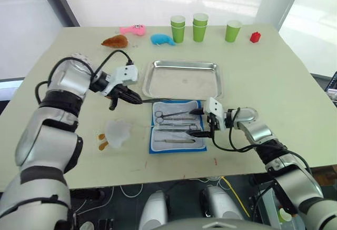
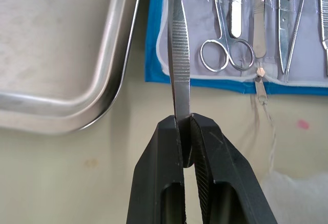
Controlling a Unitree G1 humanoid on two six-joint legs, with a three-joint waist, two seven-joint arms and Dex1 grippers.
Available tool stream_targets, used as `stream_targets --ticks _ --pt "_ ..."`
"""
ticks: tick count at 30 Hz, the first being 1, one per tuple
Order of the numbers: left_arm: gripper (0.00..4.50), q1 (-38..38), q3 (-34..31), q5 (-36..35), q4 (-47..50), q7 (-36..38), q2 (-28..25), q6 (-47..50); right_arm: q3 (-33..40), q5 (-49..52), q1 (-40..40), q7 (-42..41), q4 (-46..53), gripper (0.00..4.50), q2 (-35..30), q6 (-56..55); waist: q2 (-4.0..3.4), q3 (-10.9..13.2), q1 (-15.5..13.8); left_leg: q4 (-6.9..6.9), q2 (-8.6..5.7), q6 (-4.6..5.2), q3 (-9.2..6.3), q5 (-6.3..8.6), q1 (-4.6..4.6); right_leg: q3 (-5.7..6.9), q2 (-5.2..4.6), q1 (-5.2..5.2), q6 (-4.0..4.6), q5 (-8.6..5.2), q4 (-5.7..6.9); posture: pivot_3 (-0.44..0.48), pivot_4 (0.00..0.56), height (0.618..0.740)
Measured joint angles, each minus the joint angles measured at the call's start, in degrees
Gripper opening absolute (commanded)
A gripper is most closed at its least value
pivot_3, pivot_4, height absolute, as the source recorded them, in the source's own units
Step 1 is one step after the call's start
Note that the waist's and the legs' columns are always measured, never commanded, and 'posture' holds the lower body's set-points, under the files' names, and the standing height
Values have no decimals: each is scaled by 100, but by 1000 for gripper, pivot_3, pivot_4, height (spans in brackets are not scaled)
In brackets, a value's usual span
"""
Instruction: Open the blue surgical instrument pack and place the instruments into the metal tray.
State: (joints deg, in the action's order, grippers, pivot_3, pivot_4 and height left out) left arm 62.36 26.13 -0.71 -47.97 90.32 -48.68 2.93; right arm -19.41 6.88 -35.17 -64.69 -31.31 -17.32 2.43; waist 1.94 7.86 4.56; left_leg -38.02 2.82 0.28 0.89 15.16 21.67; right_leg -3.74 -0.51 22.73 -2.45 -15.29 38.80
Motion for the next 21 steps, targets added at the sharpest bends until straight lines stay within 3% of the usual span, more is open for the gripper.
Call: stream_targets --ticks 7,12,17,21 --pt "16 -197 248 -696 495 -1 -405 325 1 0 29 15 1 4500 -19 1 12 -9 -47 1 6 0 4 0 -3 1 1 0 24 -16 2 0 150 740" --pt "16 -241 -683 -1034 523 -212 -15 809 1 0 51 36 0 4500 -19 2 29 -24 -64 1 10 0 5 0 -4 4 3 -1 29 -17 1 0 150 740" --pt "16 -569 -1348 -1200 927 -1369 736 1638 1 0 55 42 1 4500 -9 2 37 -30 -59 2 16 0 4 0 -4 2 6 -1 15 -5 1 0 150 740" --pt "16 -804 -1773 -1091 1446 -2919 1291 2401 1 0 55 51 3 4500 -9 1 40 -39 -63 2 17 0 -2 0 -10 1 6 -7 16 -3 2 0 150 740"
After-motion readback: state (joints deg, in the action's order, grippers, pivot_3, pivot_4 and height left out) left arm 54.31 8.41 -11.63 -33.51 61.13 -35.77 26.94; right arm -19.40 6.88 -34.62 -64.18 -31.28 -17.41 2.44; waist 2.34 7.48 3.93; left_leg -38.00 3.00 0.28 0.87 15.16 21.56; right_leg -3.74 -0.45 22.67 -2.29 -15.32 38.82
